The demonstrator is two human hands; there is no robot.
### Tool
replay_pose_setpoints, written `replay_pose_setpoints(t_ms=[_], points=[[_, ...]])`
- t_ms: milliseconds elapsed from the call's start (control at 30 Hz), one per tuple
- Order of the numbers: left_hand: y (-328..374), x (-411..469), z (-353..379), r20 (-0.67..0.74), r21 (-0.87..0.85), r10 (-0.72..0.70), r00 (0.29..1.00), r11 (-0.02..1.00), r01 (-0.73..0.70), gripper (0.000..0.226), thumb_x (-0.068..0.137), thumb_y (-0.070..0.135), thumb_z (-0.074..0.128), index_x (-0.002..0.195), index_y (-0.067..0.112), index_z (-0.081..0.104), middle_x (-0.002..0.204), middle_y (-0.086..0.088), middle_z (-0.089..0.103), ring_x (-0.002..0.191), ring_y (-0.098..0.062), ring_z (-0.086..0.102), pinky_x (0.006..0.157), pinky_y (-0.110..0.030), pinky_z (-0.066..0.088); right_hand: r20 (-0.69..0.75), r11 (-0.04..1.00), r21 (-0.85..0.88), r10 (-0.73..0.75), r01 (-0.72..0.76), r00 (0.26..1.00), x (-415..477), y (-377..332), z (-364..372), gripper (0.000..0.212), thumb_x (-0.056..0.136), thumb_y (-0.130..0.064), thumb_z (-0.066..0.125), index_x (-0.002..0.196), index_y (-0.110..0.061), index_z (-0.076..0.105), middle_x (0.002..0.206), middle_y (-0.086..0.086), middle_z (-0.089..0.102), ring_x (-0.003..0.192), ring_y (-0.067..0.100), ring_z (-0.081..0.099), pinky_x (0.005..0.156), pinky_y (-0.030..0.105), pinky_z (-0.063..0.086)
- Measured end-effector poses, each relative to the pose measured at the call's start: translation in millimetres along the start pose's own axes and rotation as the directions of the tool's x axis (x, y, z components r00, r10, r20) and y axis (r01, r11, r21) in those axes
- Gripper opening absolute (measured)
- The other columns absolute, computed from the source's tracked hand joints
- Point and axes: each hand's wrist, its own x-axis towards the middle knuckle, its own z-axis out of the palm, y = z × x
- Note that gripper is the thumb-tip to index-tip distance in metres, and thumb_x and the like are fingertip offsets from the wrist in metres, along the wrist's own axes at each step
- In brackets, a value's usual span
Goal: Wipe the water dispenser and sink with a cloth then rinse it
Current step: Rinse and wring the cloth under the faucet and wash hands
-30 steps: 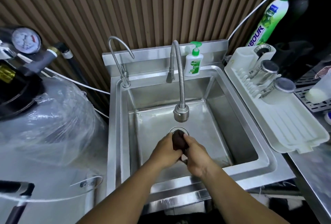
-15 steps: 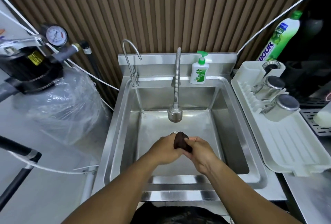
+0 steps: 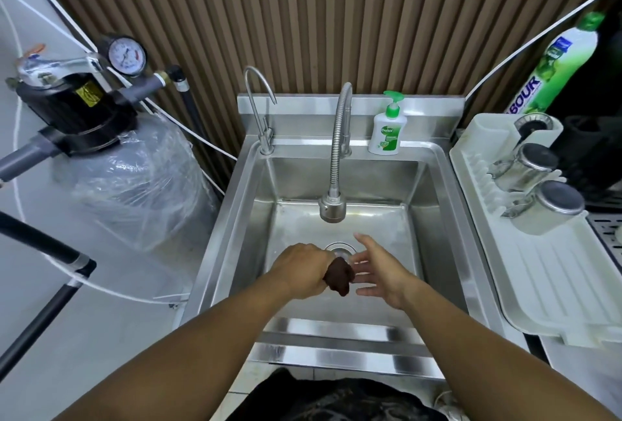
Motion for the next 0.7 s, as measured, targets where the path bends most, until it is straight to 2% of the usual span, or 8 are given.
replay_pose_setpoints(t_ms=[100,167,233,300,367,433,533,700], points=[[5,5,-5,0.04,0.048,0.117,0.992,0.992,-0.119,0.027,0.082,0.014,0.066,0.105,0.028,0.069,0.102,-0.002,0.071,0.095,-0.03,0.066,0.078,-0.036,0.053,0.342,0.993,0.012,0.105,-0.116,0.934,7,-5,2,0.098,0.076,-0.091,0.044,0.126,-0.011,0.068,0.126,0.018,0.069,0.121,0.034,0.064,0.091,0.046,0.057],[12,8,-9,0.087,0.066,0.135,0.987,0.988,-0.141,0.01,0.08,0.025,0.068,0.089,0.028,0.066,0.097,-0.001,0.07,0.09,-0.027,0.065,0.076,-0.036,0.054,0.471,0.984,-0.023,0.168,-0.179,0.866,8,-5,8,0.11,0.07,-0.094,0.041,0.134,-0.006,0.062,0.13,0.024,0.066,0.123,0.04,0.062,0.096,0.049,0.054],[15,13,-10,0.122,0.026,0.095,0.988,0.995,-0.099,0.012,0.078,0.037,0.059,0.083,0.026,0.06,0.094,-0.001,0.071,0.089,-0.026,0.066,0.075,-0.035,0.054,0.547,0.973,-0.04,0.212,-0.228,0.81,9,-2,15,0.115,0.069,-0.088,0.044,0.138,0.003,0.056,0.13,0.028,0.064,0.118,0.041,0.065,0.096,0.047,0.054],[11,18,-6,0.124,0.044,0.103,0.987,0.993,-0.109,0.022,0.085,0.039,0.046,0.089,0.023,0.061,0.1,-0.002,0.071,0.095,-0.027,0.065,0.079,-0.034,0.052,0.614,0.971,-0.032,0.206,-0.237,0.762,11,2,16,0.105,0.078,-0.076,0.047,0.138,0.01,0.051,0.128,0.029,0.064,0.11,0.037,0.07,0.092,0.042,0.057],[6,19,-4,0.132,0.139,0.131,0.983,0.979,-0.149,0.015,0.094,0.029,0.048,0.096,0.024,0.062,0.105,-0.001,0.068,0.1,-0.027,0.064,0.078,-0.033,0.05,0.645,0.977,-0.055,0.191,-0.204,0.74,13,4,17,0.08,0.085,-0.059,0.06,0.13,0.007,0.055,0.117,0.023,0.071,0.093,0.025,0.074,0.085,0.034,0.06],[2,20,-1,0.143,0.229,0.158,0.977,0.955,-0.188,0.013,0.093,0.022,0.057,0.103,0.02,0.065,0.104,-0.004,0.068,0.098,-0.03,0.065,0.072,-0.034,0.048,0.621,0.979,-0.155,0.199,-0.13,0.758,14,4,20,0.05,0.084,-0.038,0.078,0.114,-0.001,0.064,0.102,0.014,0.076,0.073,0.013,0.071,0.073,0.025,0.059],[2,22,1,0.157,0.3,0.15,0.976,0.935,-0.192,0.022,0.096,0.023,0.054,0.112,0.015,0.068,0.11,-0.01,0.068,0.099,-0.034,0.065,0.072,-0.036,0.046,0.522,0.939,-0.343,0.199,-0.01,0.829,15,1,25,0.008,0.087,-0.013,0.077,0.09,-0.01,0.07,0.079,0.005,0.071,0.058,0.008,0.057,0.057,0.019,0.049],[6,29,4,0.161,0.238,0.045,0.986,0.968,-0.083,0.024,0.093,0.027,0.059,0.113,0.02,0.071,0.108,-0.01,0.069,0.098,-0.033,0.066,0.07,-0.034,0.042,0.367,0.881,-0.47,0.132,0.061,0.921,23,-2,25,0.022,0.08,-0.005,0.079,0.076,-0.014,0.059,0.06,0.003,0.053,0.049,0.011,0.04,0.046,0.02,0.035]])
